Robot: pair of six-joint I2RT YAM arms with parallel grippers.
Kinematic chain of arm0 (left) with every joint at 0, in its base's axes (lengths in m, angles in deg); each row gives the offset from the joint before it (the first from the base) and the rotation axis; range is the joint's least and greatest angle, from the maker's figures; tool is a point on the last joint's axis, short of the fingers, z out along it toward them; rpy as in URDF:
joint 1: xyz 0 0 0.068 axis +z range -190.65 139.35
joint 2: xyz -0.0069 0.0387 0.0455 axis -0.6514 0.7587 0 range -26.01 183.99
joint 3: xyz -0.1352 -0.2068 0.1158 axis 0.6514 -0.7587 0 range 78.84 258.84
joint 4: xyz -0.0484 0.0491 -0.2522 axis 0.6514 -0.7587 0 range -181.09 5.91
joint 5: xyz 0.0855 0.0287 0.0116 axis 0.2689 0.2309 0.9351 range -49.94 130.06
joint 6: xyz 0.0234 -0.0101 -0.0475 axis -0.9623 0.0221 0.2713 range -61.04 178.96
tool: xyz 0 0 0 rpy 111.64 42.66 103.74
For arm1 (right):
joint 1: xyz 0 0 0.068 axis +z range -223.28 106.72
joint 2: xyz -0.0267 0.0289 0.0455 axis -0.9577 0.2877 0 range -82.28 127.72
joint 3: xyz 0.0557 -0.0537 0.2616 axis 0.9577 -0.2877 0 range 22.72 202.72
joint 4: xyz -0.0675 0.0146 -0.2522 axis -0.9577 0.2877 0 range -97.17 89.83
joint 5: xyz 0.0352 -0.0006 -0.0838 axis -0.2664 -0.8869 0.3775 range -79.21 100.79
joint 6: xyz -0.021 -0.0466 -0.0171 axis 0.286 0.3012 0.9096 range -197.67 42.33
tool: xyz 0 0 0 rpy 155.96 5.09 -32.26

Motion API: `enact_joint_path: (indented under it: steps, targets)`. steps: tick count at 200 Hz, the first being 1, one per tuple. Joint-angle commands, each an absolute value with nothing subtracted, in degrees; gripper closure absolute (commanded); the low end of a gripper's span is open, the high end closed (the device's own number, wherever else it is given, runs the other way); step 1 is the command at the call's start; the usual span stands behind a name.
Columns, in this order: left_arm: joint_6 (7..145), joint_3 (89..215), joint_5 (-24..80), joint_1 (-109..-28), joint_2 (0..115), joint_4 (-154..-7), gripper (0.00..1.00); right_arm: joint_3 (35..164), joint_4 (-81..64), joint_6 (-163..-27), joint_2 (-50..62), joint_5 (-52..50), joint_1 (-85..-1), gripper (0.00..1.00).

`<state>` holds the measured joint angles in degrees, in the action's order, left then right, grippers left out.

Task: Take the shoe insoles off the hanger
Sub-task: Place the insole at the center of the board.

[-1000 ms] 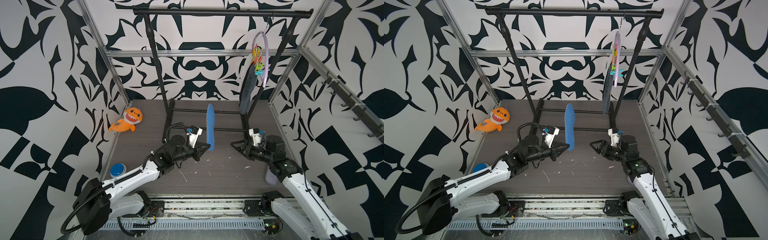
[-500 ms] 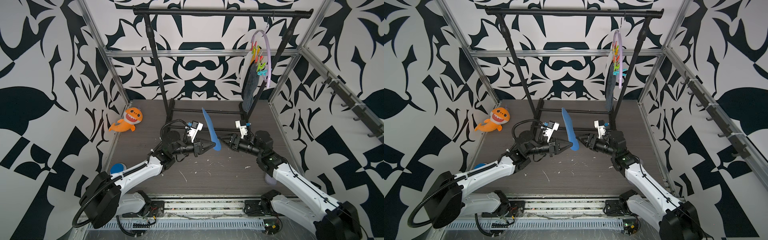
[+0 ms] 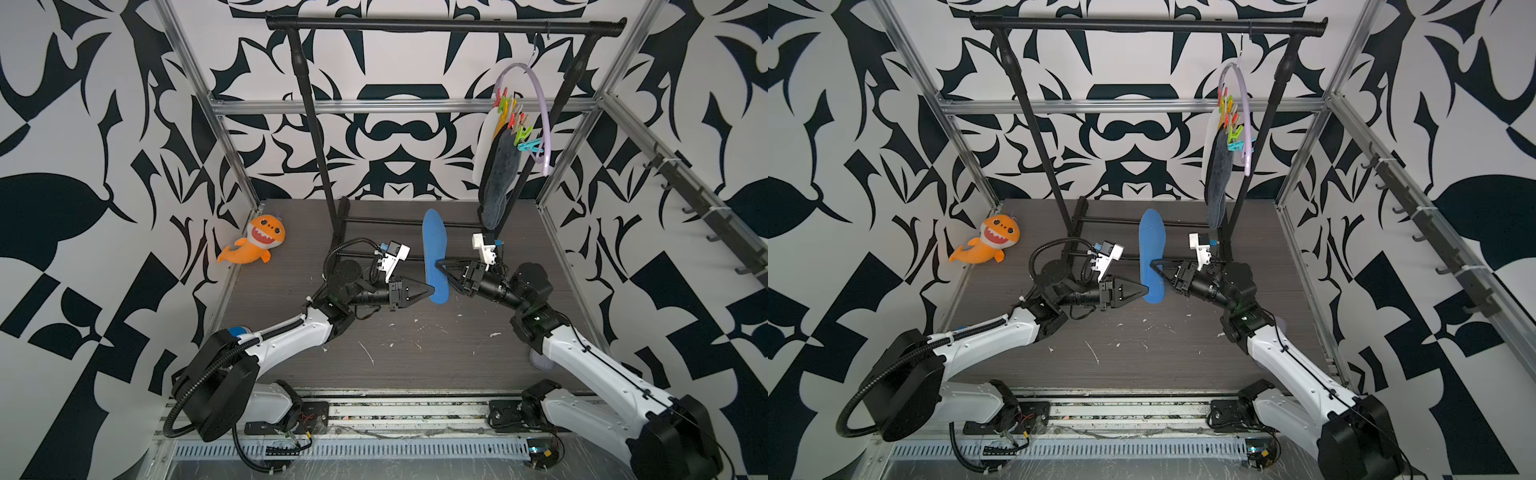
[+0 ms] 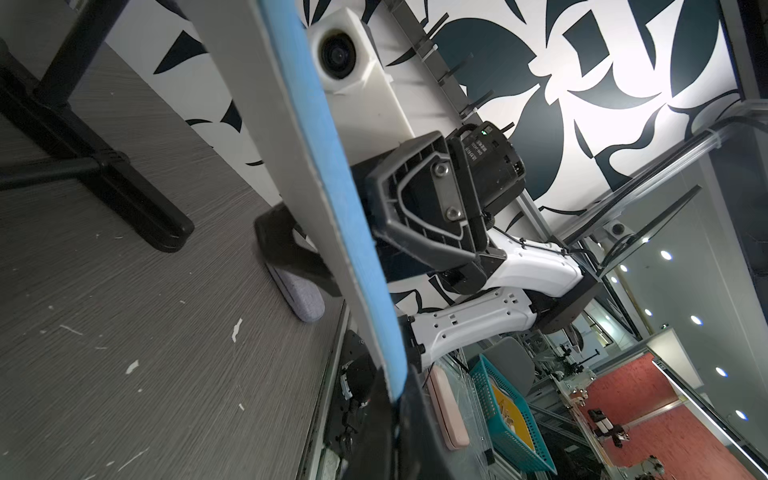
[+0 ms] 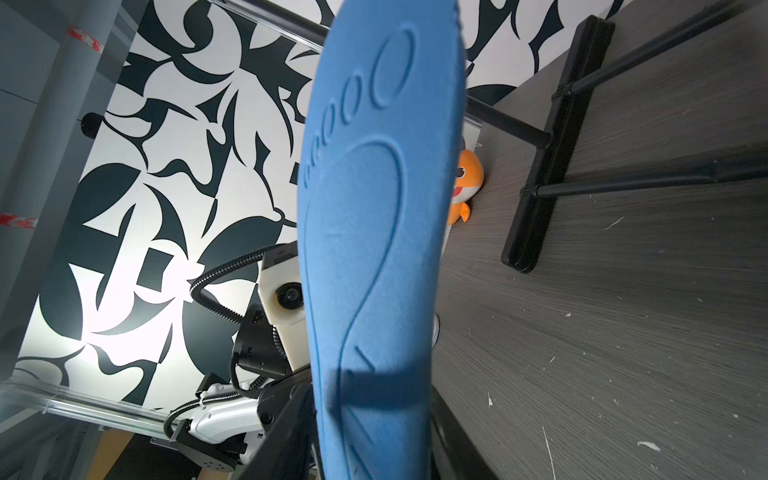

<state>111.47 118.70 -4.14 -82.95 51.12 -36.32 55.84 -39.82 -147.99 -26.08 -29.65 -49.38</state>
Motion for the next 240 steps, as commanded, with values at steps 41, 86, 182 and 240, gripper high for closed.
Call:
enact_joint_path:
  steps: [41,86,182,240]
  targets:
    - [111.8,119.4,-5.1,-82.3,50.6,-35.6,1.00,56.3,-38.1,-146.6,-29.9,-29.4,-49.0,0.70]
    - [111.0,119.4,-4.5,-82.1,49.6,-37.6,1.00,57.0,-35.1,-145.6,-31.5,-29.3,-49.0,0.75]
    - [100.6,119.9,9.7,-82.1,42.8,-58.9,0.01,62.8,-12.0,-133.9,-34.1,-25.7,-49.0,1.00]
    - [91.0,118.8,39.4,-82.1,31.9,-81.6,0.01,69.9,22.1,-119.8,-31.7,-9.2,-49.0,1.00]
